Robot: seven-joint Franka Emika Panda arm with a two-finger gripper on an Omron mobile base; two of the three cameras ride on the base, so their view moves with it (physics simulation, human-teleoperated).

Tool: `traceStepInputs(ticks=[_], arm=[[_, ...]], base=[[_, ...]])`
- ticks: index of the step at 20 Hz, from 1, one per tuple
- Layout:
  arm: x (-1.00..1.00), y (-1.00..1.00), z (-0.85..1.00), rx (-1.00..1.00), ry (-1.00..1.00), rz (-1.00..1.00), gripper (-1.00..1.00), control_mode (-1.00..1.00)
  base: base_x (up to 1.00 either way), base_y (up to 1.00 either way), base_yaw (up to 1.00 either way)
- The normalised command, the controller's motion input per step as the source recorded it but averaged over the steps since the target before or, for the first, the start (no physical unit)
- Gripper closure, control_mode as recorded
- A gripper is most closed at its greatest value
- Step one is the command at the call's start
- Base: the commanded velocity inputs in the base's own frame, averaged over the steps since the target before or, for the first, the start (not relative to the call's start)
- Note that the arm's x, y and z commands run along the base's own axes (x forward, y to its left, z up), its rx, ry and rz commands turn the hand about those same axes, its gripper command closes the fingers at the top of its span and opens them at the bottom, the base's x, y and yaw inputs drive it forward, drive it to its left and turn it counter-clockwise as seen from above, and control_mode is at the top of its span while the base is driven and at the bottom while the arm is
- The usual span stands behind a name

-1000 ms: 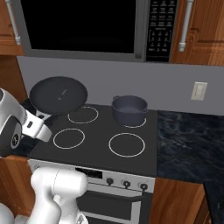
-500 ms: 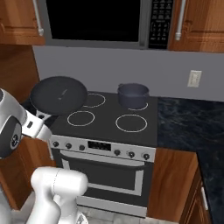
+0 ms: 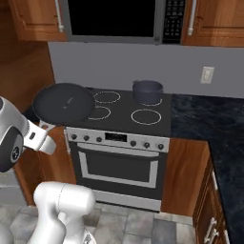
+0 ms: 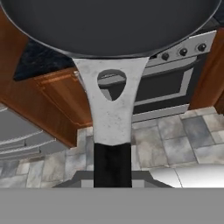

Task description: Move the pot and pan from the stove into the sink.

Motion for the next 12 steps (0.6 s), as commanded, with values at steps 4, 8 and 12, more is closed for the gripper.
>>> traceStepInputs(ticks=[4, 8, 12], arm=[[0.0, 0.0, 0.0, 0.0, 0.0, 0.0, 1.0, 1.0], [0.0, 0.0, 0.0, 0.0, 0.0, 0.0, 1.0, 1.0], [0.0, 0.0, 0.0, 0.0, 0.0, 0.0, 1.0, 1.0]], base=[[-0.34, -0.03, -0.29], [-0.2, 0.0, -0.39], [-0.18, 0.0, -0.41]])
